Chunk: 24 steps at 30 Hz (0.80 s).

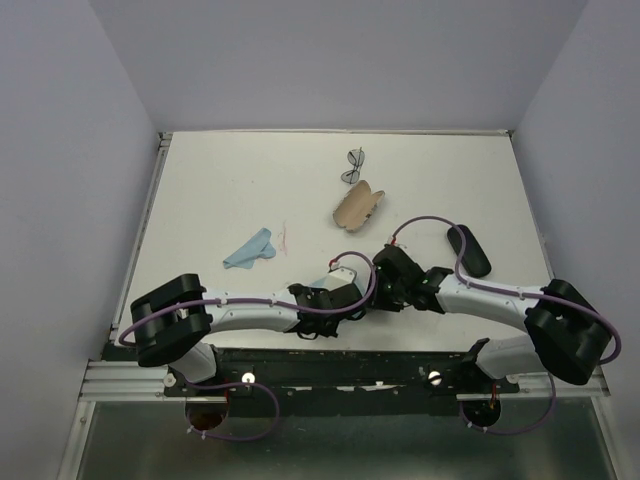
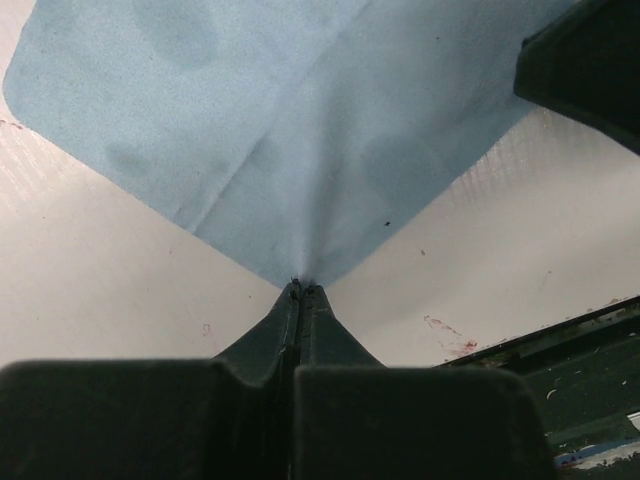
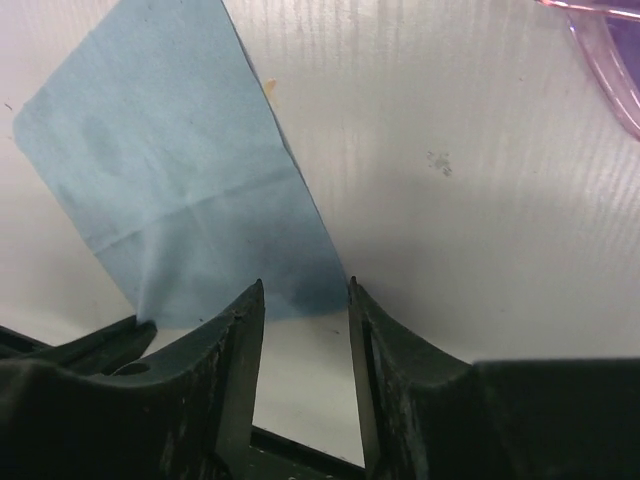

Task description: Organize the sunglasses

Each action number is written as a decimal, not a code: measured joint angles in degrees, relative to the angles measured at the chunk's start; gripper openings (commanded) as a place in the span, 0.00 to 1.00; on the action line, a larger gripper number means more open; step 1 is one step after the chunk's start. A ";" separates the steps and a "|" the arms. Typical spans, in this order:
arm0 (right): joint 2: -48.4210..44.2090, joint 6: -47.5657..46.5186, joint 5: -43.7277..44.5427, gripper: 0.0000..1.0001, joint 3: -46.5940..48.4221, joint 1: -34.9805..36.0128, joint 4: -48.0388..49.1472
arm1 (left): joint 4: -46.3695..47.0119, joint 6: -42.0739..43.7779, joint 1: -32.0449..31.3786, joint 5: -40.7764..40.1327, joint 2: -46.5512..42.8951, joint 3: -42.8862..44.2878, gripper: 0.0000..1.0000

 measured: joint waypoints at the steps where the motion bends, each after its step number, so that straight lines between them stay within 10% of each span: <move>1: 0.72 0.39 -0.04 0.43 0.26 0.00 0.52 | 0.46 -0.04 -0.02 0.09 -0.46 -0.57 0.00; 24: 2.64 1.79 -0.09 0.31 1.53 0.00 -0.13 | 1.88 -2.86 0.00 -0.42 -2.14 -2.08 0.00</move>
